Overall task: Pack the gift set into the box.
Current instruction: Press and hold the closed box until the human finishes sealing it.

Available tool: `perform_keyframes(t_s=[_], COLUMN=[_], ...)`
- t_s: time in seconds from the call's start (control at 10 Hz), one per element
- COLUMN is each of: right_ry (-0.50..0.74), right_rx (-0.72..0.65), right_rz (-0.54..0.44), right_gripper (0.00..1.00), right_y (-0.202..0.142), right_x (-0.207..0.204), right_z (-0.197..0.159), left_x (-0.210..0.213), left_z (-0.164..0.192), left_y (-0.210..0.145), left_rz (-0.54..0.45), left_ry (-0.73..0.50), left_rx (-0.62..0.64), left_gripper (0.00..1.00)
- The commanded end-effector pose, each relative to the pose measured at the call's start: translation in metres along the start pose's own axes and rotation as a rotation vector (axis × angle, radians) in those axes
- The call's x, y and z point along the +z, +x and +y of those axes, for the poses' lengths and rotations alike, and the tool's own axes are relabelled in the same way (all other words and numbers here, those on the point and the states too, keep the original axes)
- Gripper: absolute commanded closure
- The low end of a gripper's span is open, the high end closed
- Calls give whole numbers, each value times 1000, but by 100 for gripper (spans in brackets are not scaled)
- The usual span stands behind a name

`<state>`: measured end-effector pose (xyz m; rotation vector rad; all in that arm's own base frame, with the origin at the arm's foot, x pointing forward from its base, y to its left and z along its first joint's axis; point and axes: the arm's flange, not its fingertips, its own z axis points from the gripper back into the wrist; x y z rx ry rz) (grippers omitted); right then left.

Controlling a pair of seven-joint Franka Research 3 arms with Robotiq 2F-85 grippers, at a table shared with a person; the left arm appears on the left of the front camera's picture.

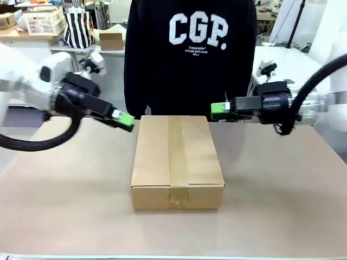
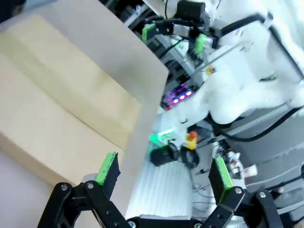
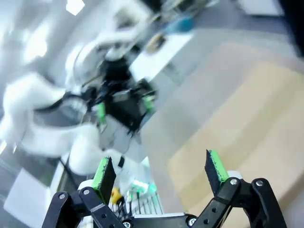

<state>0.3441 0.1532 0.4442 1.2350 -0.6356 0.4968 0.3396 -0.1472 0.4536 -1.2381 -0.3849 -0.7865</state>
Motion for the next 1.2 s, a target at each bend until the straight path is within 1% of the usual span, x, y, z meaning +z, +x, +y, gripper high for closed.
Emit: perform_keyframes(t_s=[0.0, 0.1, 0.2, 0.3, 0.4, 0.5, 0.6, 1.1], right_ry=[-165, -174, -141, -113, -80, -107, -140, -140], right_rx=[-196, -285, -356, -417, -446, -419, -399, -399], right_rz=[-44, -54, -92, -86, -40, 55, -68, -68], right_gripper=[0, 0, 0, 0, 0, 0, 0, 0], right_y=[-68, -80, -87, -92, -91, -86, 13, 13], right_x=[57, 84, 111, 133, 140, 130, 109, 109], right_z=[31, 28, 21, 11, -2, -21, -33, -33], left_x=[58, 88, 112, 130, 137, 134, 174, 174], left_z=[-24, -22, -13, 0, 11, 24, 19, 19], left_y=[-30, -50, -73, -97, -108, -111, -57, -57], left_rz=[-161, -284, -375, -453, -499, -467, -444, -444], left_ry=[14, 34, 47, 74, 33, -7, 81, 81], left_rx=[93, 132, 189, 249, 239, 229, 248, 248], left_gripper=[0, 0, 0, 0, 0, 0, 0, 0])
